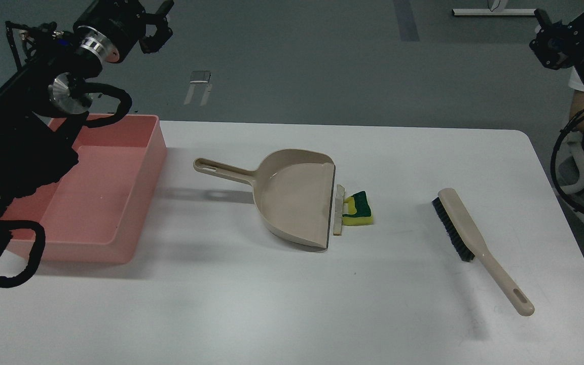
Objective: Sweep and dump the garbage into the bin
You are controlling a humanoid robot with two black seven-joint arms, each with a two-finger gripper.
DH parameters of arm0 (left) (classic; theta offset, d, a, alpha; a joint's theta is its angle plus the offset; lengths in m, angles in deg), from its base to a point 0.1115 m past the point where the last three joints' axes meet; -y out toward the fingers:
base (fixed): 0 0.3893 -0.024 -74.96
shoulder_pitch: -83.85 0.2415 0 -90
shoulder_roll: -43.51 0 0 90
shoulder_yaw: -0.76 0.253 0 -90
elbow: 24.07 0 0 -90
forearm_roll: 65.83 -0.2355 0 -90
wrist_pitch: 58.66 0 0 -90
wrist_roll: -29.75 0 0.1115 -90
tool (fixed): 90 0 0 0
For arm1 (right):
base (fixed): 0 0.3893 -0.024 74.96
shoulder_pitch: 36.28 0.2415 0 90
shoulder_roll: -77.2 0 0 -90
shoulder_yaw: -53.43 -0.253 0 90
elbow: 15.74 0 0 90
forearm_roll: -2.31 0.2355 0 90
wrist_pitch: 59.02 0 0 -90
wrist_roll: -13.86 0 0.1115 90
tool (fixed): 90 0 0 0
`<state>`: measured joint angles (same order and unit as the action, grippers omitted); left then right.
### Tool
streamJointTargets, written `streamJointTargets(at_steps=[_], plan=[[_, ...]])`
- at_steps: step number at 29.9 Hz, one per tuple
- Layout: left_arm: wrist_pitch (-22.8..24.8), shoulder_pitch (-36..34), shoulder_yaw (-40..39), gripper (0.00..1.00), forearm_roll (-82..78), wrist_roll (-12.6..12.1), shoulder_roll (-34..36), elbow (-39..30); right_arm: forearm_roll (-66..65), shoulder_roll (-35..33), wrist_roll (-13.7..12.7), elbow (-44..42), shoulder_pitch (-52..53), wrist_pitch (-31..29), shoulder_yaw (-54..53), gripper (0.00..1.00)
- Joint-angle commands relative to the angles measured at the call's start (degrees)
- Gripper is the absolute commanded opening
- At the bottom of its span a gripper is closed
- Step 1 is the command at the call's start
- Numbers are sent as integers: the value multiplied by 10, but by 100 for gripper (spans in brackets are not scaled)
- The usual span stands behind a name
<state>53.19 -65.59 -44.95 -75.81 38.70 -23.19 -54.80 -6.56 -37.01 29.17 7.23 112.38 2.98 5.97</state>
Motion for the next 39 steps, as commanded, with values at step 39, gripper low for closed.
streamJointTargets(at_steps=[39], plan=[[-158,383,39,92,-265,-2,165,-586,0,-36,0,19,-14,0,-1,100]])
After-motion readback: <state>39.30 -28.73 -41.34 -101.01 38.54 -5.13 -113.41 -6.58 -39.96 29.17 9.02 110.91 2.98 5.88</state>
